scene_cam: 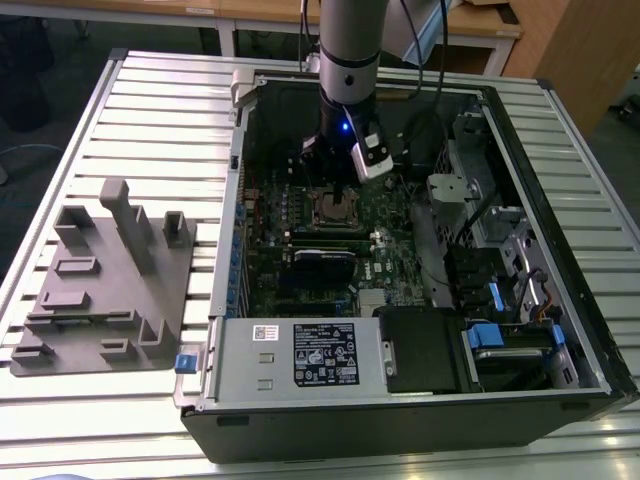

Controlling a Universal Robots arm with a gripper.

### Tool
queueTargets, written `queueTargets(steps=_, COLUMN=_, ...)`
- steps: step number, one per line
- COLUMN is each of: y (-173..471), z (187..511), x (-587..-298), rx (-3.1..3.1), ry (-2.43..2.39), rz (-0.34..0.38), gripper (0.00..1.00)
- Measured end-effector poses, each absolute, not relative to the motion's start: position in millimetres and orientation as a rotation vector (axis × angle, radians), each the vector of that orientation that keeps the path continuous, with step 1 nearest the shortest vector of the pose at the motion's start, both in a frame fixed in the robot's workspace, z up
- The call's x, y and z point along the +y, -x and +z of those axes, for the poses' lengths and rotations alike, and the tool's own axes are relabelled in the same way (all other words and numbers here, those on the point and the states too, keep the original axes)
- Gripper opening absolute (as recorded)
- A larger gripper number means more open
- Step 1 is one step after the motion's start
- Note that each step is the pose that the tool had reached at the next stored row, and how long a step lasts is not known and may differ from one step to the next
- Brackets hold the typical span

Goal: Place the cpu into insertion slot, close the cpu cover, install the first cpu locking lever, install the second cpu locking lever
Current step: 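Close the cpu cover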

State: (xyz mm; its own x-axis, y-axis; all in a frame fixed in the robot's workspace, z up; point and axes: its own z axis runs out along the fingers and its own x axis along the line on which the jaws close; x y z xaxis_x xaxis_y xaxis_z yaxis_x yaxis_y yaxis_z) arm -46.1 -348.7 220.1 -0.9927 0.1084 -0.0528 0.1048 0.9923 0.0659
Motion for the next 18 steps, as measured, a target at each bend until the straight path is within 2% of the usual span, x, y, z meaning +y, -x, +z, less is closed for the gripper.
queueTargets(steps=18, y=47.9, z=222.6, x=-348.8, rx=3.079, ry=-0.165, rz=0.097, gripper=0.11)
